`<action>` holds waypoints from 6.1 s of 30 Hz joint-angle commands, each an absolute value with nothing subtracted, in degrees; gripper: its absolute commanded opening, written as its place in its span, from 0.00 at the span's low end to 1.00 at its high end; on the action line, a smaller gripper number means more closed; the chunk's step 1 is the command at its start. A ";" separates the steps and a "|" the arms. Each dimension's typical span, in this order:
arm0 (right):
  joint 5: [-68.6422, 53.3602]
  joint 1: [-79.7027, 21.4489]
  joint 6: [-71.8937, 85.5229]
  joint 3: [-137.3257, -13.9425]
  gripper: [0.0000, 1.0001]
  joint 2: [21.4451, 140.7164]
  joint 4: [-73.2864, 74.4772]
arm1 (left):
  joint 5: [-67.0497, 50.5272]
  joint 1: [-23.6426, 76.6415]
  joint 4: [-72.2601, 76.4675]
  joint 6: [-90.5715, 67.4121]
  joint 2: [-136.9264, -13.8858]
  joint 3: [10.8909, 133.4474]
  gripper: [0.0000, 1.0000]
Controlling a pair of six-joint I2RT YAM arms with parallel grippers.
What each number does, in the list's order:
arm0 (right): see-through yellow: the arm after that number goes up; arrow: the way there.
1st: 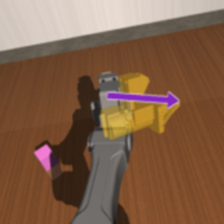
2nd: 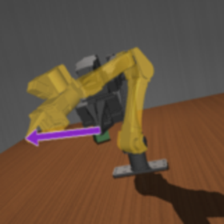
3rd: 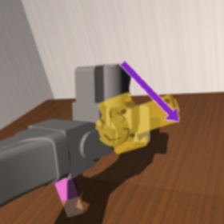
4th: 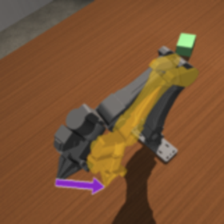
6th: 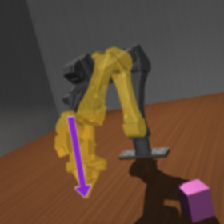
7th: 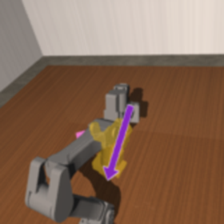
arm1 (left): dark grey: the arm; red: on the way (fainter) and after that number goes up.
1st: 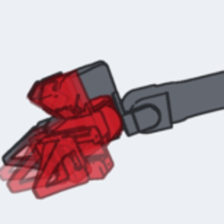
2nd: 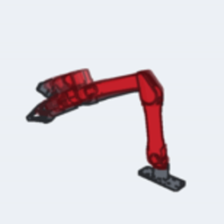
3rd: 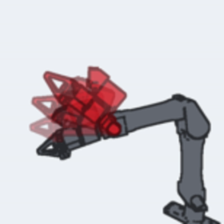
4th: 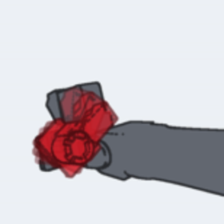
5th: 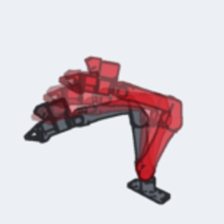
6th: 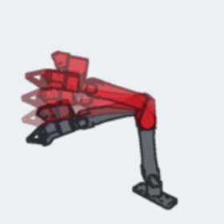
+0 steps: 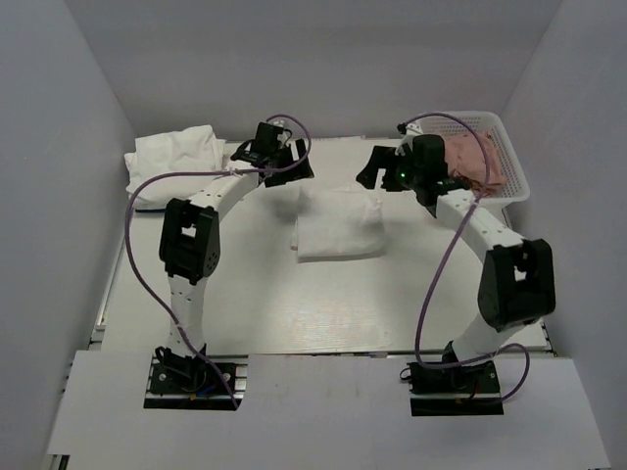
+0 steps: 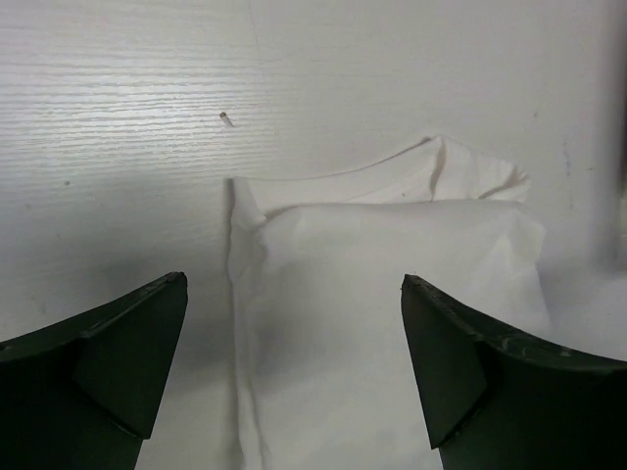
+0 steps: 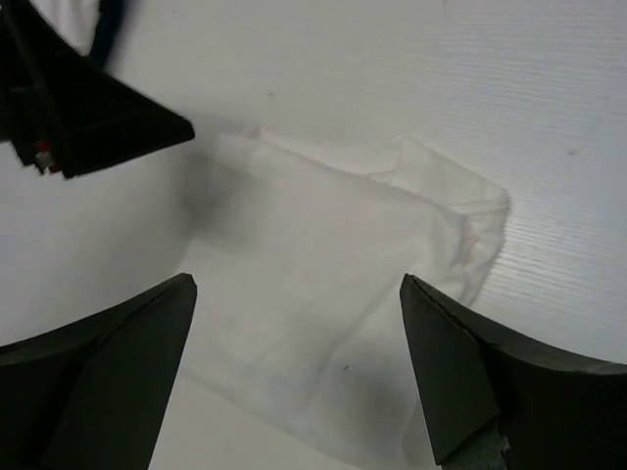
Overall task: Fold and stack the t-shirts
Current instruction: Smooth out wrinkles on the folded tshirt, then put the neatly folded tshirt into the corner of the board with the left arm
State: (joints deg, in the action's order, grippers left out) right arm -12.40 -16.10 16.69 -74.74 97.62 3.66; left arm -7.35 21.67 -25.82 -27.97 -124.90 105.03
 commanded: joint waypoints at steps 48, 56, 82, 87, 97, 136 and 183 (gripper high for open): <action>-20.31 -9.40 11.88 -38.41 0.90 66.98 -18.55 | -16.79 24.08 -25.05 -24.27 -110.84 93.09 1.00; -12.66 -9.40 9.32 -41.13 0.90 60.39 -11.08 | -15.06 25.22 -33.47 -21.01 -118.02 92.37 1.00; -10.20 -9.32 10.11 -40.08 0.90 58.80 -11.69 | -7.13 33.31 -36.28 -20.92 -131.22 97.63 0.14; -8.18 -9.49 9.06 -39.82 0.90 56.52 -11.25 | -2.57 32.00 -37.44 -18.12 -130.44 103.96 0.00; -5.63 -9.40 7.29 -39.81 0.90 54.93 -9.93 | 12.66 30.85 -35.69 8.92 -115.15 106.71 0.00; -5.28 -10.11 7.12 -45.87 0.90 57.92 -4.40 | -3.69 -5.17 -42.45 23.91 -113.55 124.80 0.00; -6.15 -10.72 18.72 -40.26 0.90 56.34 3.69 | -29.44 6.05 -8.53 -25.57 -72.26 56.38 1.00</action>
